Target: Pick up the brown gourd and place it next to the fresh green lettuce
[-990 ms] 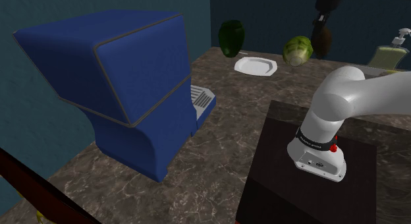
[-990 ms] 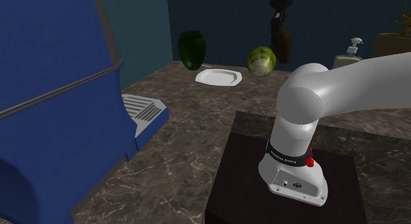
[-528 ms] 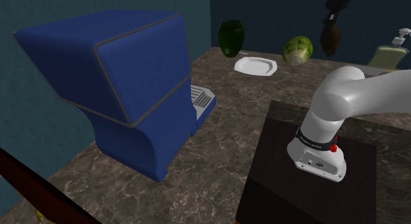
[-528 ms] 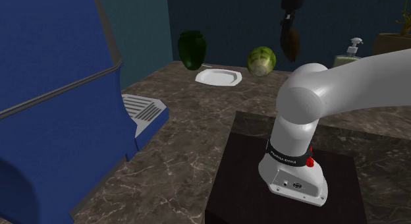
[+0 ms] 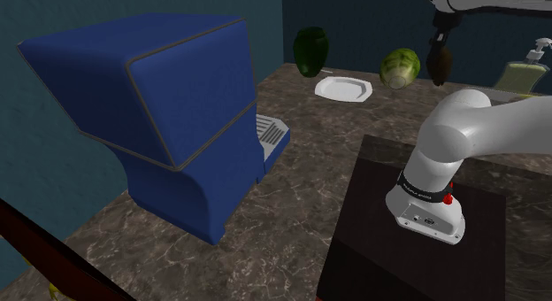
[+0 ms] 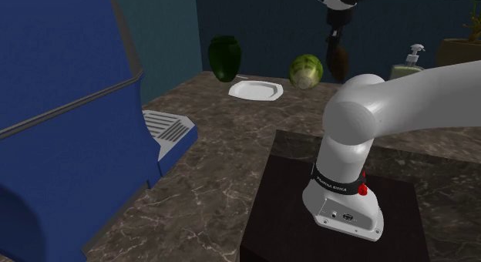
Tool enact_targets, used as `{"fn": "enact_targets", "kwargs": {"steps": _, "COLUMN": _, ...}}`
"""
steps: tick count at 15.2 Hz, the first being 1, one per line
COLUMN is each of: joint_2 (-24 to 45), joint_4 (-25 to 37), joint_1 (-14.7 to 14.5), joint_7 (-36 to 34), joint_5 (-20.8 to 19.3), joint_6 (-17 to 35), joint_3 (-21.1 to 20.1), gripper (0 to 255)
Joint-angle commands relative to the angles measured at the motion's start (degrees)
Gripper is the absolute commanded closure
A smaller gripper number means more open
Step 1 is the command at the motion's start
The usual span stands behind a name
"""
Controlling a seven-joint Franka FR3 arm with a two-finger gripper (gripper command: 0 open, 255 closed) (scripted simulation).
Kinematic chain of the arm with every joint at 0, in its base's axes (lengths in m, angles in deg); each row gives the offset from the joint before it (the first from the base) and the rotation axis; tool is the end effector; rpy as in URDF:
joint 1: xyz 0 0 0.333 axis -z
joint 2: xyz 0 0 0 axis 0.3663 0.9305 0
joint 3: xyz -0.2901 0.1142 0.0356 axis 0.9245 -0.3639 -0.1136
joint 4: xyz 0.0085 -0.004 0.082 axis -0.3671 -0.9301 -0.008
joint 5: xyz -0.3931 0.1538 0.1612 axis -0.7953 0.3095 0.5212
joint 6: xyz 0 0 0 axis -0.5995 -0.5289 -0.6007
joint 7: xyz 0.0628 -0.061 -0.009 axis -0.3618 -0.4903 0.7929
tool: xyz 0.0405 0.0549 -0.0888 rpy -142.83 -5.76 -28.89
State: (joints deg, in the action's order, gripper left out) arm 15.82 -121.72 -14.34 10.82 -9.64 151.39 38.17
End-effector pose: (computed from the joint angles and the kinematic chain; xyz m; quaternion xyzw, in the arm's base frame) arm 0.1744 -0.3384 0.5237 0.9836 0.0232 -0.0065 0.1790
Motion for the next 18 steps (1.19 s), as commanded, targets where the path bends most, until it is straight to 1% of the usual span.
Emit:
{"fn": "enact_targets", "kwargs": {"steps": 1, "joint_2": -0.46, "joint_4": -1.46, "joint_1": 0.39, "joint_7": -0.41, "joint_5": -0.92, "joint_6": 1.0, "joint_3": 0.88, "gripper": 255}}
{"fn": "enact_targets", "kwargs": {"steps": 10, "joint_2": -1.48, "joint_4": -7.32, "joint_1": 1.95, "joint_7": -2.31, "joint_5": -5.6, "joint_6": 5.68, "joint_3": 5.57, "gripper": 255}}
{"fn": "enact_targets", "kwargs": {"steps": 18, "joint_2": -1.29, "joint_4": -11.78, "joint_1": 3.19, "joint_7": -4.22, "joint_5": -10.69, "joint_6": 10.15, "joint_3": 10.64, "gripper": 255}}
